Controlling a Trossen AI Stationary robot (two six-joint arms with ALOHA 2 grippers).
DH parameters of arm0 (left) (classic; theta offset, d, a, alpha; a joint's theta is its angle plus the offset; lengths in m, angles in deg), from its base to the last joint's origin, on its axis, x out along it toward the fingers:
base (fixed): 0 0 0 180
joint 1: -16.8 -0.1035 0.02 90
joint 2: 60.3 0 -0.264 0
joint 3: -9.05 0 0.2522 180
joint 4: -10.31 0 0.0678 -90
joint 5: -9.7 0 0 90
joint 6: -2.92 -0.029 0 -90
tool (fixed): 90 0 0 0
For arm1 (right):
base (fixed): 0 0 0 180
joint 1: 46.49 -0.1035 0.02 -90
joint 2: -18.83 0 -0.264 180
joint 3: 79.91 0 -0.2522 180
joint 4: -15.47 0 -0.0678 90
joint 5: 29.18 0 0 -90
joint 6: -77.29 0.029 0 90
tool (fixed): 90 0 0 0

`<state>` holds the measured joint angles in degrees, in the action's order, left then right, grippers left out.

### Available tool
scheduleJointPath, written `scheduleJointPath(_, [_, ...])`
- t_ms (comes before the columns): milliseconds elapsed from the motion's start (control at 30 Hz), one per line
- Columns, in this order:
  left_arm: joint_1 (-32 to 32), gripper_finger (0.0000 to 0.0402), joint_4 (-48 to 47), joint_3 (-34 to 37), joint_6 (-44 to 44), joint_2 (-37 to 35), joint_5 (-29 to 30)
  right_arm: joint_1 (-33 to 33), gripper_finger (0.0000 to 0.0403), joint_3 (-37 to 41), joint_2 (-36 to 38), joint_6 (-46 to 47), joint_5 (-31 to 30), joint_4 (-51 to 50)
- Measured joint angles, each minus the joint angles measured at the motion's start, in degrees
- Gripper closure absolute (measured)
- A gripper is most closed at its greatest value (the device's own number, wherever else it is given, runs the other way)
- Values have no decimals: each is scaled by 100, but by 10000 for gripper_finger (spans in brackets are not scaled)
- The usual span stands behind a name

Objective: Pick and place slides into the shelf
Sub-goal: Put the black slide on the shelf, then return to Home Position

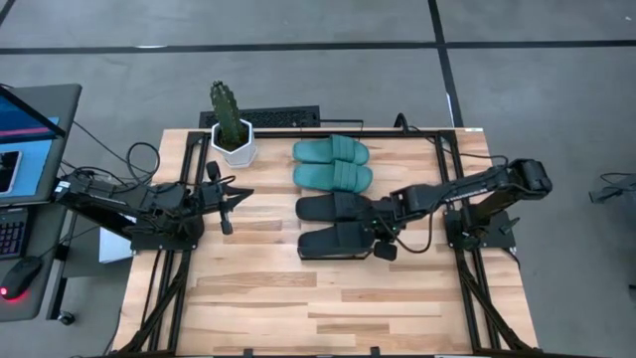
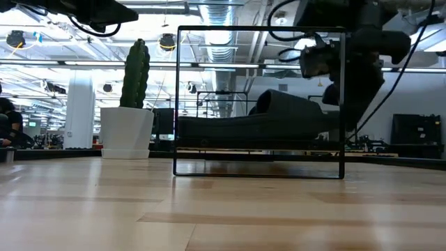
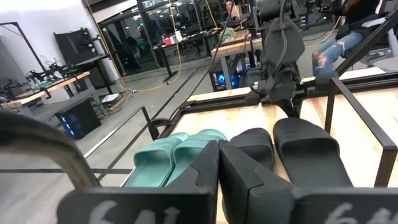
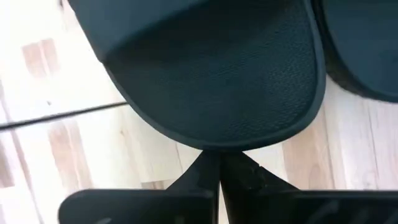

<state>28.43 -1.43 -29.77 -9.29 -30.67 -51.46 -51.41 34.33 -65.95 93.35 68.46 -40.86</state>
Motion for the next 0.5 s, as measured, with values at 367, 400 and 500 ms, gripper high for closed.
scheduleJointPath(367, [0,401,-253,0,42,-2,-103,14,403,-111,1,0,-233,-422])
scheduleJointPath(400, [0,401,-282,0,40,-1,-103,19,403,-111,1,-2,-293,-455])
scheduleJointPath(500, [2,401,-256,0,-9,-3,-105,60,403,-111,9,-211,-552,-557])
